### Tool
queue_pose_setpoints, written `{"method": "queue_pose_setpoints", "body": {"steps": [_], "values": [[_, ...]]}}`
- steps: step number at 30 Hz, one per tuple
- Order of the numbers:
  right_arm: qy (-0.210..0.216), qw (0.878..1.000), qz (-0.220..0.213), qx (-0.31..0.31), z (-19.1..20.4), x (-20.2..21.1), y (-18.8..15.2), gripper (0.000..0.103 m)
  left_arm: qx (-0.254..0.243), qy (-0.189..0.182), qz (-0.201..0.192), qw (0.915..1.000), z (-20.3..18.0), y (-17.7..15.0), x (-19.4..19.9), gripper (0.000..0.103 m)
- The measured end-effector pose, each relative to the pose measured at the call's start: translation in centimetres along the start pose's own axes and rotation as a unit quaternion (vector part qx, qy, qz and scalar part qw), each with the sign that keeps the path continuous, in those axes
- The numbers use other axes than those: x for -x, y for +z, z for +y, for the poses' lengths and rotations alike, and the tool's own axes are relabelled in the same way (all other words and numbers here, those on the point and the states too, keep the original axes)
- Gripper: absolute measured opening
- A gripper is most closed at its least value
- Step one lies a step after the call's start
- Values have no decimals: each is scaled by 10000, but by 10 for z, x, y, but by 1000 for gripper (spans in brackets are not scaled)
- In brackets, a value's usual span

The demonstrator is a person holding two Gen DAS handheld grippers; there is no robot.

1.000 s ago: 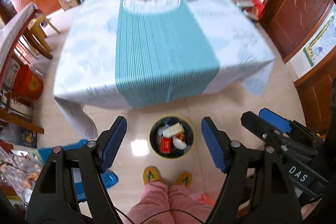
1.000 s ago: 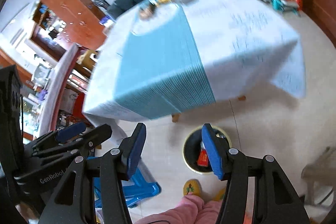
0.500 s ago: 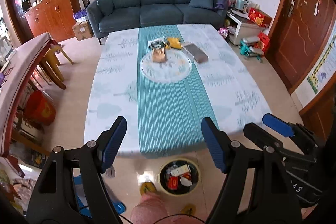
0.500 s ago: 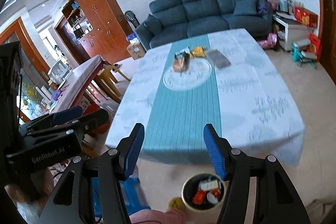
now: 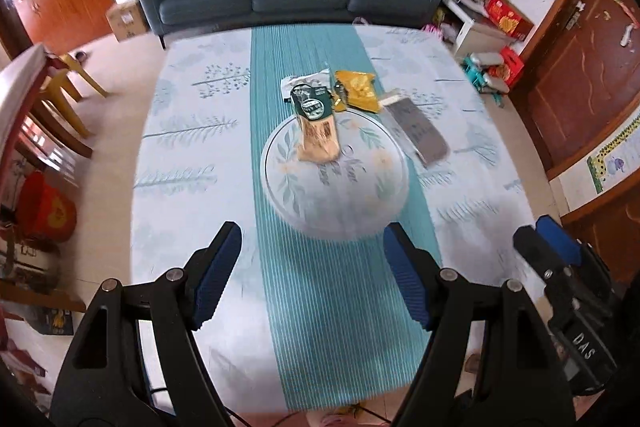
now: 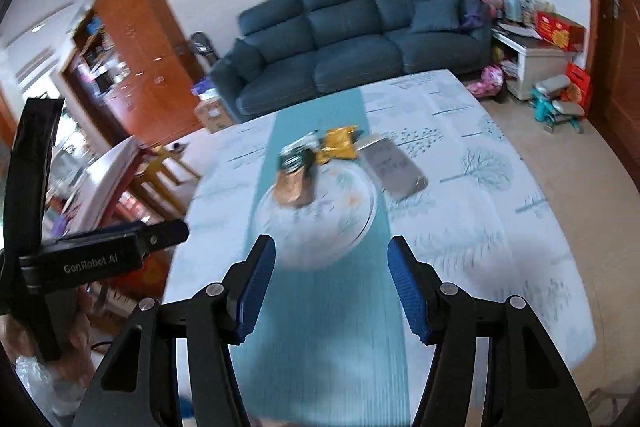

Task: Collect trash
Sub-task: 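Grasp the green milk pouch with the left tool while the right tool grasps the silver box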

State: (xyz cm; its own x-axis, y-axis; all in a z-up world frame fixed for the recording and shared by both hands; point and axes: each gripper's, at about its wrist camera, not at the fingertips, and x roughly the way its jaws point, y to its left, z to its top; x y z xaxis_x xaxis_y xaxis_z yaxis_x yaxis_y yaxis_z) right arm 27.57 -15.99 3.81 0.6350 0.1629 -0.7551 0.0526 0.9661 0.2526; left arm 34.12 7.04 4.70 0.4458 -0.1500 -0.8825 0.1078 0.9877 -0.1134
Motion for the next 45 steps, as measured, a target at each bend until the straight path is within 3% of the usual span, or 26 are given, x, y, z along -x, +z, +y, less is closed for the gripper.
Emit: {"method": "queue_pose_setpoints", "body": {"steps": [4, 8, 13, 19, 27, 29, 31, 33, 38, 45], "values": [[-253, 9995, 190, -56, -19, -80, 39, 60, 123, -161, 453, 9988, 10, 45, -82, 71], [-488, 9976, 494, 83, -37, -156, 67, 81, 194, -238, 804, 9963, 10, 66, -150, 71], [-937, 9904, 814, 606, -51, -233, 79, 87, 423, -276, 1007, 9936, 13, 83, -198, 71], [-1194, 9832, 1045, 907, -65, -290, 83, 88, 356, -71, 1050, 9938, 3, 93, -224, 71], [-1076, 9809, 1405, 803, -76, -320, 81, 86, 579, 322, 1073, 9920, 6, 95, -239, 69], [-1116, 9801, 1353, 925, -73, -321, 80, 78, 591, 339, 1089, 9917, 7, 94, -241, 63], [-1101, 9802, 1350, 942, -70, -322, 79, 76, 549, 356, 1137, 9914, 6, 91, -243, 43], [-1116, 9801, 1345, 943, -68, -320, 77, 71, 472, 416, 1160, 9913, 4, 88, -245, 41], [-1042, 9837, 1345, 584, -70, -304, 66, 70, 326, 523, 940, 9937, 0, 79, -231, 38], [-780, 9903, 1131, -204, -70, -243, 41, 70, 152, 393, 702, 9966, -6, 52, -179, 38]]}}
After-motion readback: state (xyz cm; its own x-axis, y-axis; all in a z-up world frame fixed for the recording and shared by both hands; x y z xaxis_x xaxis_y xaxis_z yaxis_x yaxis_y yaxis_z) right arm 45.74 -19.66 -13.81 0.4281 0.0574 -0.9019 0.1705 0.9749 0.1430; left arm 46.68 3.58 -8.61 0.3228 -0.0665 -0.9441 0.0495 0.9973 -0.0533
